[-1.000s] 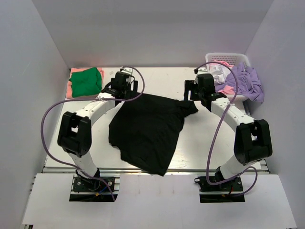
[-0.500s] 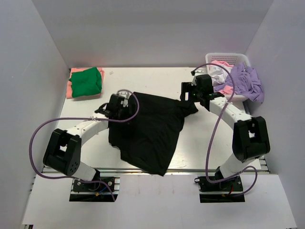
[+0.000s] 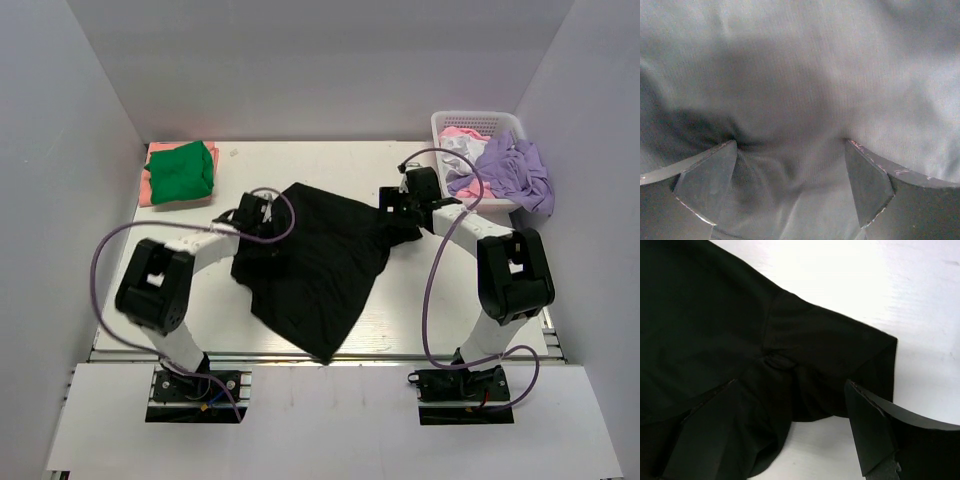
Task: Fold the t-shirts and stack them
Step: Flatten out the tshirt
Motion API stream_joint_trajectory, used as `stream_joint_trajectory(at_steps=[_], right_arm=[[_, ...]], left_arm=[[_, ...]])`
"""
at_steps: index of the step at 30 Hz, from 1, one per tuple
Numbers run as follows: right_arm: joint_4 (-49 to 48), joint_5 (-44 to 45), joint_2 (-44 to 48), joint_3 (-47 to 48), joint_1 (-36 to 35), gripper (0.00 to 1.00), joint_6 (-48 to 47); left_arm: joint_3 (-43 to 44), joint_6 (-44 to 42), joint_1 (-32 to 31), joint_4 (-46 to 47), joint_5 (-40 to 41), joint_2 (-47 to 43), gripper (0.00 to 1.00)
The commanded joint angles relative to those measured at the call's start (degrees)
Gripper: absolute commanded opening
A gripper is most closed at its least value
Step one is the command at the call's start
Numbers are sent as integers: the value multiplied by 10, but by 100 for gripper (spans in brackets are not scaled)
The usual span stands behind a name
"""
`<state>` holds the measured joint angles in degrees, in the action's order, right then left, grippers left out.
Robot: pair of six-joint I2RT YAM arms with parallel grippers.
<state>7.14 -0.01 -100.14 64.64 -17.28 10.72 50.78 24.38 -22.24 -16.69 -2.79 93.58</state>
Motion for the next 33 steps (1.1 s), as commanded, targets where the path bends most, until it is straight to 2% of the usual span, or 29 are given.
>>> stream_joint_trajectory(at_steps=[1, 4, 5, 8, 11, 13, 16, 21, 23, 28, 33], right_arm=[[-4, 34, 32, -16, 9, 90, 12], [-2, 35, 55, -31, 15, 90, 18], [-2, 31, 59, -36, 17, 90, 18], [5, 20, 71, -36, 20, 90, 16], [7, 15, 73, -36, 22, 90, 14], [4, 11, 77, -39, 24, 90, 16], [2, 5, 78, -41, 26, 90, 13], [-4, -20, 78, -44, 27, 90, 13], [-2, -23, 74, -43, 38, 90, 14], [3, -25, 79, -45, 26, 90, 17], [17, -37, 75, -42, 26, 90, 18]], left_arm=[[78, -43, 24, -18, 60, 123, 100], [177, -94, 46, -12, 68, 215, 100], [253, -102, 52, -23, 68, 239, 100], [393, -177, 64, -38, 26, 307, 100], [522, -203, 69, -80, -6, 339, 100], [553, -210, 69, -100, -6, 344, 100], [533, -200, 69, -108, -14, 287, 100], [357, -152, 69, -79, 15, 146, 100], [283, -118, 69, -72, 51, 100, 100], [160, -81, 69, -80, 80, -21, 100], [82, -57, 69, -57, 56, -50, 100]])
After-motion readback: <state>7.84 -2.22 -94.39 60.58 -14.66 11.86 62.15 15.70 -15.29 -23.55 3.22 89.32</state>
